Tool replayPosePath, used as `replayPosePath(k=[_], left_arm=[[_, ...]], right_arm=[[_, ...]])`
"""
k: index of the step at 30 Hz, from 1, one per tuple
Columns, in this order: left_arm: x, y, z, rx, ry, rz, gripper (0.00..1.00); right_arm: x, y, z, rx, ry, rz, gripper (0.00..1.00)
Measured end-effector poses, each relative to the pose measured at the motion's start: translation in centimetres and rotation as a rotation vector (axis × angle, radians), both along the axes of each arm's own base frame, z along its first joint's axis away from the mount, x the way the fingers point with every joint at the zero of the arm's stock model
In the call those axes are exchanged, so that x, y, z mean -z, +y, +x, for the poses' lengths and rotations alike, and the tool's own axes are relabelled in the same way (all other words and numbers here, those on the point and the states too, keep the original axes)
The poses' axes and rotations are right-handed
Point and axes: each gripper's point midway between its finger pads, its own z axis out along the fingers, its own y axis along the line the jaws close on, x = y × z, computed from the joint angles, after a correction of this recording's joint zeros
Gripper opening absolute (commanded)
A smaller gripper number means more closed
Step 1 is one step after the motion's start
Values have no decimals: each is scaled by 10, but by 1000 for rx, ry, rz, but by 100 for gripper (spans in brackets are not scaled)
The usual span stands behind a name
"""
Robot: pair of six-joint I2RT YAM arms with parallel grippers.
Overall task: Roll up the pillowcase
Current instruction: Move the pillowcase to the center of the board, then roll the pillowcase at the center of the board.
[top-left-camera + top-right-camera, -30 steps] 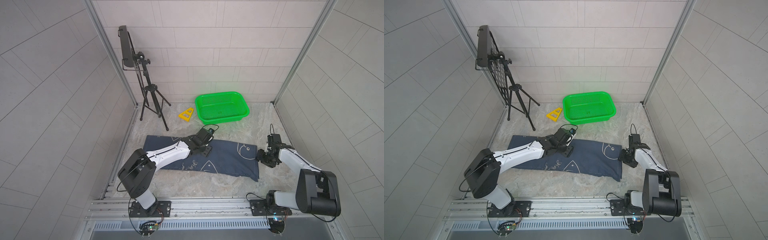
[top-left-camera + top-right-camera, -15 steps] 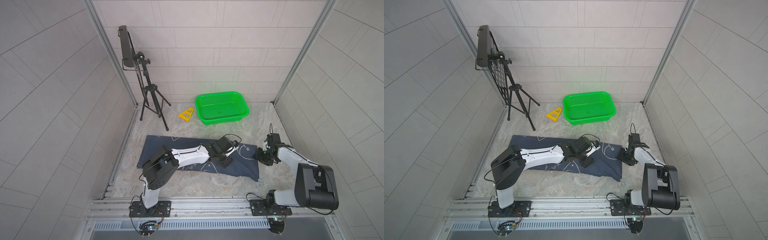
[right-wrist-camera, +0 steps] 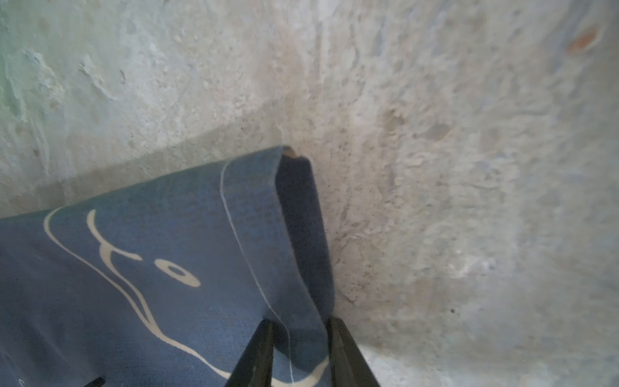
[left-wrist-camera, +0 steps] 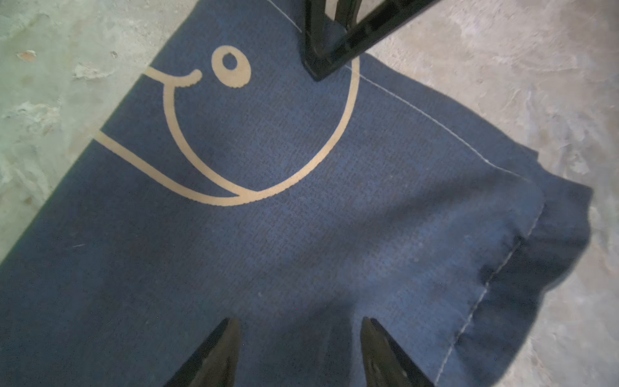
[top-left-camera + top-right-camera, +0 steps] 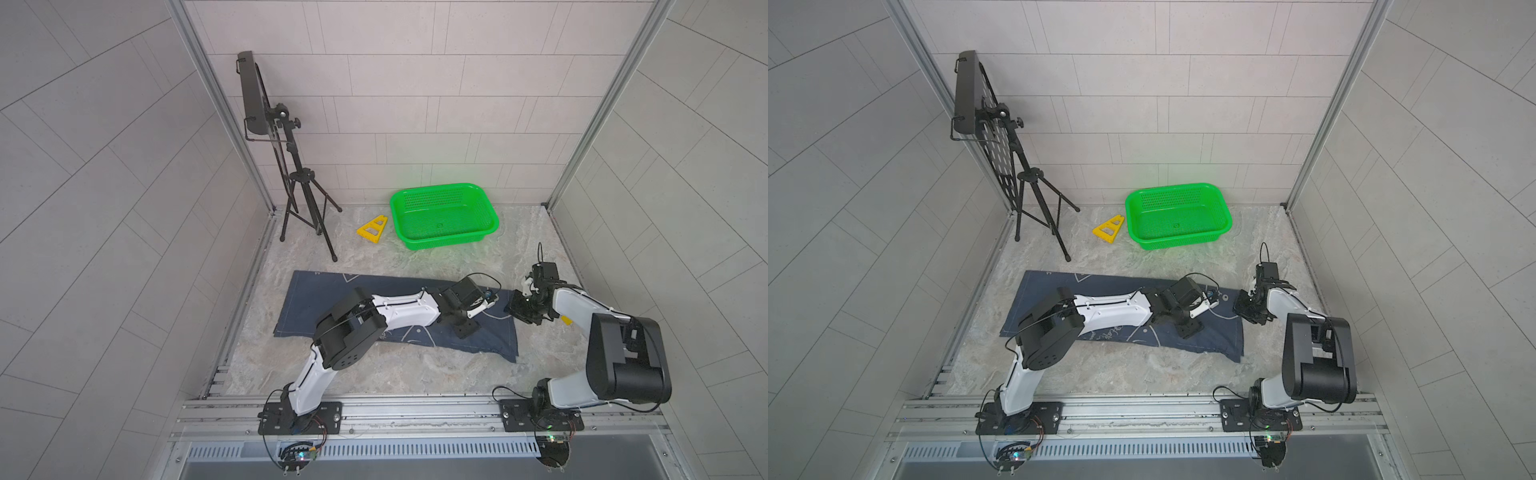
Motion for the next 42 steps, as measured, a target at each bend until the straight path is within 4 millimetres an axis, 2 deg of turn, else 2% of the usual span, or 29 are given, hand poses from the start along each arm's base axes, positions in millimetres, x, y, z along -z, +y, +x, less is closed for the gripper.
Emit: replayPosePath(k=[2,9,16,20,23,27,30,33,38,42], left_arm=[[4,1,1,3,0,17,65],[11,4,1,5,2,51,65],[8,5,0,7,5,50,66],[-11,5,2,5,-5,20,66],[-41,8,4,-5,-29,-33,66],[-78,24,4,-36,-45,-101,66],[-93,42,9,-76,-48,-131,66],[-90,61,11,-112,-36,-124,66],[-76,88,17,-170,-8,-92,66],[-76,104,20,-204,-3,-93,66]], right_arm=[[1,1,1,3,1,6,14],[0,3,0,-7,6,-5,2],[-24,2,7,-29,-7,-127,4],[-37,3,12,-13,6,-174,4],[-41,8,14,-10,32,-200,4],[-43,20,18,-17,62,-212,4],[-46,31,22,-24,71,-217,4],[-51,45,28,-39,65,-215,4],[-52,72,38,-82,61,-209,4],[-48,90,45,-112,70,-211,4]])
